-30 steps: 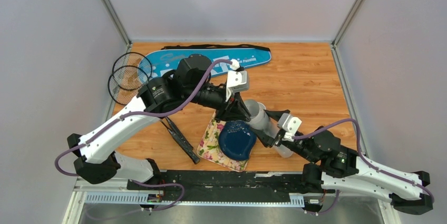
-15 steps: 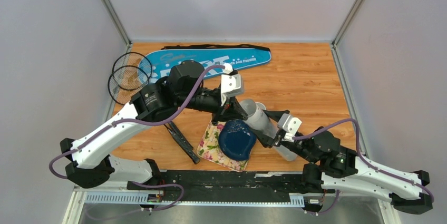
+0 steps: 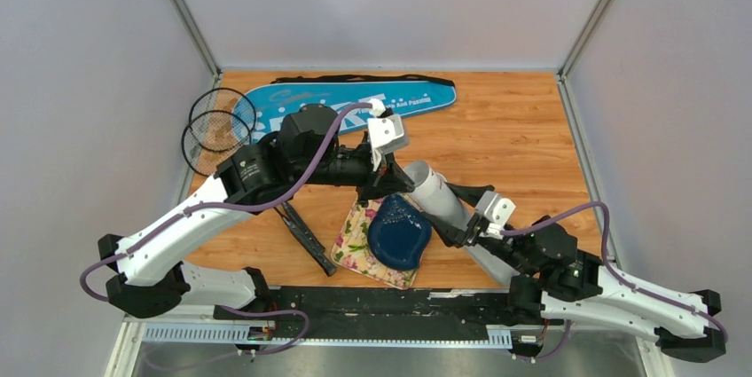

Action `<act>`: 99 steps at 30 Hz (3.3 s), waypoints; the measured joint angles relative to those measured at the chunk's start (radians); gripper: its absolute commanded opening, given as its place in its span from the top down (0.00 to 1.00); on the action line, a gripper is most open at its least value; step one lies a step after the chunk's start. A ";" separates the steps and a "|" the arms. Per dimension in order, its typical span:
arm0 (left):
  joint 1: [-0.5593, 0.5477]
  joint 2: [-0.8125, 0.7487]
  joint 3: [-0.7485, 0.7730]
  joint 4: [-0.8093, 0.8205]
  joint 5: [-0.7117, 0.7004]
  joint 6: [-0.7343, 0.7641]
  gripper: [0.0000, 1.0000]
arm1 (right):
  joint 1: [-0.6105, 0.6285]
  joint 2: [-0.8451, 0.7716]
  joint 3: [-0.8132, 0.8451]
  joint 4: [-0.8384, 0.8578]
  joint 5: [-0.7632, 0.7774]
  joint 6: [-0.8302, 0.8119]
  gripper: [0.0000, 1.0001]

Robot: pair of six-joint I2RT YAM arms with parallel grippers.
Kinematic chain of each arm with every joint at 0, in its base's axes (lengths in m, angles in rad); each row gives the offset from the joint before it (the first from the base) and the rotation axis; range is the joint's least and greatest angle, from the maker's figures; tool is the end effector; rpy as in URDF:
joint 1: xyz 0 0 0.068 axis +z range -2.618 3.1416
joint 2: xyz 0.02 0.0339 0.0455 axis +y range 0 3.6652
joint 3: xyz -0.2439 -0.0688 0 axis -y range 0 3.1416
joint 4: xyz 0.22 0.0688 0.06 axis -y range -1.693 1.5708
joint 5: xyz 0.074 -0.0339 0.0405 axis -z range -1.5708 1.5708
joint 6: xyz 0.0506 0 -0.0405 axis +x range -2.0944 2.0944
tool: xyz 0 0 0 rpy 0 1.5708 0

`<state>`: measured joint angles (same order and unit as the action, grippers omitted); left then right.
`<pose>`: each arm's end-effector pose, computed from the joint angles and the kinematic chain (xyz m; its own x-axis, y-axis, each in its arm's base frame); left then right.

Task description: Pack up the badminton gear

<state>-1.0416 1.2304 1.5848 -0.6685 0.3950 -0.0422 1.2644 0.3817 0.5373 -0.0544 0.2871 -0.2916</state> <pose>0.1038 -0.2160 0.4387 -0.1972 0.2601 -0.9452 0.9741 0.1612 -0.1589 0.0509 0.1135 0.3101 0.2676 -0.0681 -0.9611 -0.7857 0.5620 -0.2586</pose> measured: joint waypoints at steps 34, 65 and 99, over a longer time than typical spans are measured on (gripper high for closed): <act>0.275 -0.030 0.018 0.101 0.448 -0.060 0.49 | -0.002 -0.028 -0.015 -0.131 -0.028 0.007 0.80; 0.286 0.008 -0.147 0.213 0.655 -0.127 0.56 | -0.002 -0.044 -0.005 -0.132 -0.054 0.008 0.79; 0.260 0.051 -0.150 0.105 0.669 -0.066 0.81 | -0.002 -0.029 -0.005 -0.131 -0.053 0.007 0.79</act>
<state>-0.7818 1.2816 1.4353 -0.5636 1.0641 -0.1085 1.2625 0.3527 0.5323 -0.1856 0.2340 -0.2844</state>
